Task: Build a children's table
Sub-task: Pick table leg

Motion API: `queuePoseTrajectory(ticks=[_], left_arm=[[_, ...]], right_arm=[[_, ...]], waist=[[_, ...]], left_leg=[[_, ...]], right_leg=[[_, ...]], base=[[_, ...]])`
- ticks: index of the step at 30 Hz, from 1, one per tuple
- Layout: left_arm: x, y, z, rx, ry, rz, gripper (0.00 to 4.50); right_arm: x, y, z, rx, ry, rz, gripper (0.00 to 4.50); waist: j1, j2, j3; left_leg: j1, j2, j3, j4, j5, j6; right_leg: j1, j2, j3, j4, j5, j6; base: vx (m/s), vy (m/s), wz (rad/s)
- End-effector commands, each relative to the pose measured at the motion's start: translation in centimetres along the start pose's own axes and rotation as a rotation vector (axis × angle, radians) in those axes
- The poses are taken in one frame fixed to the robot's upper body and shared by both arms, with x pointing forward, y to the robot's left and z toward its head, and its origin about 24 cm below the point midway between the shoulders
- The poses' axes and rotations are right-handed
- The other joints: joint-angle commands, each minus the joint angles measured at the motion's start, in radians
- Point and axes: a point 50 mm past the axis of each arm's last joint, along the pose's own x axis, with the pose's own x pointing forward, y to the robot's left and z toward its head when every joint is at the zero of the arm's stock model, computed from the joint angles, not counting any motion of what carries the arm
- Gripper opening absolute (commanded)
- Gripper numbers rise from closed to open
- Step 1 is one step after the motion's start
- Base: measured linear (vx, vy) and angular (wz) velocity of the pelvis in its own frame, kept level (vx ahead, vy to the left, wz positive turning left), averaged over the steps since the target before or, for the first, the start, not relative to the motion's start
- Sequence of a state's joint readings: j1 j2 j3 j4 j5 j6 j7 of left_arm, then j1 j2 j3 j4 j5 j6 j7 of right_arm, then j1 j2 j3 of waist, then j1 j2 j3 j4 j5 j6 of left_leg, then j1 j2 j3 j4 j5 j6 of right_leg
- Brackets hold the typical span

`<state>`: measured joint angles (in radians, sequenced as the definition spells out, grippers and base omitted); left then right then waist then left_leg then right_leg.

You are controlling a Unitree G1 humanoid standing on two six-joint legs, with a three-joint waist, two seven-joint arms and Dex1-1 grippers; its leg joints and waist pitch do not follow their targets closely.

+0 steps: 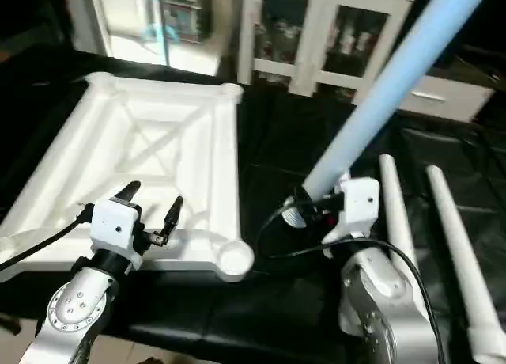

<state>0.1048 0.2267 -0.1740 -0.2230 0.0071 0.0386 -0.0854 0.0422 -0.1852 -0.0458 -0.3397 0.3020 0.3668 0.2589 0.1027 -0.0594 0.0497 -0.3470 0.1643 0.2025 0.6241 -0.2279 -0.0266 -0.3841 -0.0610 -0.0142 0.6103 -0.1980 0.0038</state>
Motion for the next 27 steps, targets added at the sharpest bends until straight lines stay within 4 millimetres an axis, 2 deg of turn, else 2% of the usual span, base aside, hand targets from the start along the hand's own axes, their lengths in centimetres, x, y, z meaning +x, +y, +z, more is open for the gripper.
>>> queuePoseTrajectory(ticks=[1, 2, 3, 4, 5, 6, 7, 8, 9, 10, 11, 12, 13, 14, 15, 16, 17, 18, 19, 20, 21, 22, 23, 24, 25, 26, 27], left_arm=[[0.2, -0.2, 0.6, 0.016, -0.028, -0.021, 4.32], [0.2, -0.2, 0.7, 0.016, -0.037, -0.024, 4.32], [0.3, -0.1, 0.7, 0.014, -0.042, -0.025, 4.32], [0.4, -0.1, 0.7, 0.018, -0.041, -0.023, 4.32], [0.5, 0.0, 0.7, 0.024, -0.042, -0.023, 4.32], [0.6, -0.1, 0.8, 0.024, -0.044, -0.024, 4.32], [0.7, -0.1, 0.9, 0.024, -0.047, -0.025, 4.32], [0.8, -0.1, 1.1, 0.036, -0.050, -0.020, 4.32], [0.9, 0.0, 1.2, 0.048, -0.053, -0.014, 4.32], [1.0, 0.2, 1.1, 0.065, -0.045, -0.002, 4.32], [1.0, 0.3, 1.1, 0.059, -0.044, 0.004, 4.32], [1.0, 0.4, 1.1, 0.057, -0.044, 0.012, 4.32], [1.1, 0.6, 1.1, 0.049, -0.041, 0.034, 4.32], [1.2, 0.6, 1.0, 0.044, -0.041, 0.038, 4.32], [1.3, 0.6, 1.0, 0.039, -0.040, 0.038, 4.32], [1.4, 0.5, 1.0, 0.042, -0.039, 0.035, 4.32], [1.4, 0.5, 0.9, 0.043, -0.037, 0.031, 4.32], [1.5, 0.4, 0.9, 0.045, -0.030, 0.031, 4.32], [1.7, 0.4, 0.8, 0.029, -0.024, 0.039, 4.32], [1.8, 0.5, 0.7, 0.013, -0.015, 0.045, 4.32], [1.9, 0.5, 0.5, 0.015, 0.009, 0.054, 4.32], [2.1, 0.6, 0.3, 0.022, 0.028, 0.061, 4.32], [2.1, 0.6, 0.2, 0.021, 0.036, 0.069, 4.32], [2.2, 0.7, 0.2, 0.019, 0.039, 0.074, 4.32], [2.2, 0.8, 0.2, 0.020, 0.038, 0.078, 4.32], [2.1, 0.9, 0.2, 0.017, 0.041, 0.085, 4.32], [2.1, 0.9, 0.2, 0.014, 0.043, 0.089, 4.32]], right_arm=[[0.0, -0.2, 0.6, -0.003, -0.049, -0.025, 1.86], [0.1, -0.1, 0.5, 0.003, -0.048, -0.023, 1.86], [0.2, -0.1, 0.4, 0.006, -0.043, -0.018, 1.86], [0.2, -0.1, 0.2, 0.003, -0.036, -0.017, 1.86], [0.2, -0.1, 0.1, 0.002, -0.029, -0.018, 1.86], [0.2, -0.1, 0.0, 0.003, -0.023, -0.019, 1.86], [0.1, -0.2, 0.0, 0.004, -0.019, -0.021, 1.86], [0.0, -0.2, -0.1, 0.026, -0.011, -0.009, 1.86], [0.0, -0.2, -0.2, 0.045, -0.007, 0.001, 1.86], [-0.1, -0.3, -0.2, 0.050, -0.006, -0.005, 1.86], [-0.1, -0.3, -0.3, 0.044, -0.004, -0.010, 1.86], [-0.1, -0.2, -0.2, 0.041, -0.006, -0.006, 1.86], [0.0, 0.0, -0.2, 0.030, -0.010, 0.004, 1.86], [0.1, 0.1, -0.2, 0.026, -0.008, 0.009, 1.86], [0.2, 0.3, -0.3, 0.022, -0.003, 0.016, 1.86], [0.2, 0.3, -0.4, 0.019, 0.003, 0.018, 1.86], [0.3, 0.3, -0.4, 0.017, 0.007, 0.021, 1.86], [0.4, 0.3, -0.5, 0.010, 0.013, 0.026, 1.86], [0.5, 0.4, -0.6, 0.006, 0.024, 0.036, 1.86], [0.6, 0.6, -0.7, 0.001, 0.031, 0.049, 1.86], [0.8, 0.7, -0.7, -0.001, 0.037, 0.062, 1.86], [0.9, 0.8, -0.8, 0.000, 0.044, 0.071, 1.86], [1.1, 0.9, -0.7, -0.016, 0.047, 0.076, 1.86], [1.2, 0.9, -0.6, -0.028, 0.046, 0.080, 1.86], [1.3, 0.9, -0.6, -0.030, 0.046, 0.081, 1.86], [1.4, 0.9, -0.4, -0.049, 0.039, 0.083, 1.86], [1.5, 0.9, -0.4, -0.063, 0.035, 0.085, 1.86]], waist=[[0.011, -0.001, -0.038], [0.012, -0.007, -0.032], [0.020, -0.004, -0.028], [0.026, 0.012, -0.022], [0.011, 0.008, -0.009], [-0.018, 0.019, -0.016], [-0.036, 0.029, -0.018], [-0.069, 0.042, -0.030], [-0.081, 0.039, -0.039], [-0.098, 0.032, -0.040], [-0.098, 0.025, -0.041], [-0.092, 0.010, -0.045], [-0.099, 0.023, -0.047], [-0.110, 0.053, -0.045], [-0.118, 0.052, -0.042], [-0.119, 0.060, -0.042], [-0.119, 0.071, -0.041], [-0.114, 0.064, -0.043], [-0.109, 0.075, -0.047], [-0.101, 0.075, -0.054], [-0.097, 0.065, -0.057], [-0.089, 0.040, -0.063], [-0.072, 0.044, -0.060], [-0.043, 0.023, -0.058], [-0.027, 0.022, -0.051], [-0.018, 0.038, -0.048], [-0.019, 0.041, -0.046]], left_leg=[[0.027, 0.058, -0.012, -0.040, -0.203, 0.055], [0.037, 0.055, -0.009, -0.019, -0.253, 0.053], [0.034, 0.053, -0.016, -0.007, -0.265, 0.048], [0.061, 0.056, -0.019, 0.009, -0.303, 0.019], [0.082, 0.057, -0.017, 0.003, -0.374, 0.006], [0.094, 0.049, -0.010, -0.065, -0.447, 0.017], [0.127, 0.051, 0.021, -0.088, -0.484, 0.012], [0.032, 0.058, -0.004, -0.176, -0.424, 0.086], [0.045, 0.065, -0.015, -0.176, -0.337, 0.096], [0.052, 0.077, -0.023, -0.157, -0.187, 0.078], [0.047, 0.070, -0.014, -0.145, -0.155, 0.045], [0.027, 0.066, -0.013, -0.123, -0.207, -0.051], [0.010, 0.093, -0.067, -0.106, -0.254, -0.153], [0.014, 0.118, -0.086, -0.141, -0.321, -0.289], [0.014, 0.135, -0.092, -0.164, -0.345, -0.343], [0.017, 0.169, -0.095, -0.198, -0.355, -0.401], [0.010, 0.187, -0.101, -0.217, -0.361, -0.401], [0.023, 0.220, -0.115, -0.226, -0.366, -0.317], [0.040, 0.213, -0.118, -0.209, -0.311, -0.209], [0.036, 0.183, -0.097, -0.183, -0.237, -0.115], [0.032, 0.160, -0.080, -0.168, -0.224, -0.082], [0.006, 0.071, -0.043, -0.110, -0.234, -0.046], [-0.015, 0.053, -0.040, -0.079, -0.218, -0.017], [-0.038, 0.036, -0.048, -0.047, -0.103, 0.049], [-0.039, 0.048, -0.057, -0.054, -0.073, 0.078], [-0.033, 0.058, -0.064, -0.067, -0.094, 0.078], [-0.028, 0.065, -0.064, -0.074, -0.116, 0.074]], right_leg=[[0.015, -0.128, 0.130, -0.123, -0.343, -0.179], [0.007, -0.137, 0.164, -0.136, -0.386, -0.171], [0.013, -0.150, 0.185, -0.146, -0.430, -0.164], [-0.016, -0.137, 0.219, -0.161, -0.525, -0.133], [-0.049, -0.109, 0.201, -0.165, -0.591, -0.111], [-0.054, -0.041, 0.121, -0.117, -0.545, -0.076], [-0.098, 0.007, 0.062, -0.072, -0.493, -0.061], [-0.037, 0.011, -0.073, 0.085, -0.192, -0.044], [-0.043, 0.003, -0.089, 0.090, -0.111, -0.048], [-0.042, -0.031, -0.083, 0.057, -0.020, -0.058], [-0.033, -0.051, -0.072, 0.029, 0.001, -0.074], [-0.003, -0.115, -0.016, -0.025, -0.028, -0.137], [0.022, -0.133, 0.011, -0.030, -0.064, -0.190], [0.021, -0.064, -0.016, -0.014, -0.050, -0.129], [0.018, -0.042, -0.029, 0.001, -0.041, -0.099], [0.008, -0.022, -0.051, 0.028, -0.037, -0.061], [0.009, -0.017, -0.058, 0.046, -0.042, -0.045], [-0.006, -0.023, -0.059, 0.061, -0.053, -0.011], [-0.023, -0.032, -0.049, 0.064, -0.057, -0.001], [-0.010, -0.048, -0.036, 0.036, -0.038, -0.022], [-0.001, -0.058, -0.025, 0.010, -0.023, -0.043], [0.020, -0.087, 0.006, -0.050, 0.009, -0.116], [0.027, -0.134, 0.029, -0.075, -0.013, -0.161], [0.053, -0.173, 0.052, -0.089, -0.019, -0.124], [0.049, -0.165, 0.051, -0.087, -0.078, -0.086], [0.045, -0.149, 0.035, -0.089, -0.186, -0.086], [0.041, -0.136, 0.027, -0.092, -0.235, -0.092]], base=[[-0.016, 0.094, -0.19], [-0.029, 0.125, -0.27], [-0.061, 0.169, -0.27], [-0.061, 0.169, -0.27], [-0.078, 0.202, -0.37], [-0.040, 0.107, -0.23], [-0.057, 0.195, -0.40], [-0.061, 0.198, -0.26], [-0.071, 0.266, -0.24], [-0.055, 0.178, -0.07], [-0.021, 0.118, 0.05], [-0.028, 0.103, -0.01], [-0.028, 0.103, -0.01], [-0.041, 0.087, -0.02], [0.000, 0.000, 0.00], [0.000, 0.000, 0.00], [-0.028, -0.032, 0.25], [-0.012, -0.110, 0.24], [-0.012, -0.110, 0.24], [-0.022, -0.149, 0.15], [-0.044, -0.162, 0.02], [-0.044, -0.162, 0.02], [-0.041, -0.174, -0.07], [-0.035, -0.158, -0.07], [-0.035, -0.158, -0.07], [-0.037, -0.122, -0.01], [-0.030, -0.089, -0.02]])
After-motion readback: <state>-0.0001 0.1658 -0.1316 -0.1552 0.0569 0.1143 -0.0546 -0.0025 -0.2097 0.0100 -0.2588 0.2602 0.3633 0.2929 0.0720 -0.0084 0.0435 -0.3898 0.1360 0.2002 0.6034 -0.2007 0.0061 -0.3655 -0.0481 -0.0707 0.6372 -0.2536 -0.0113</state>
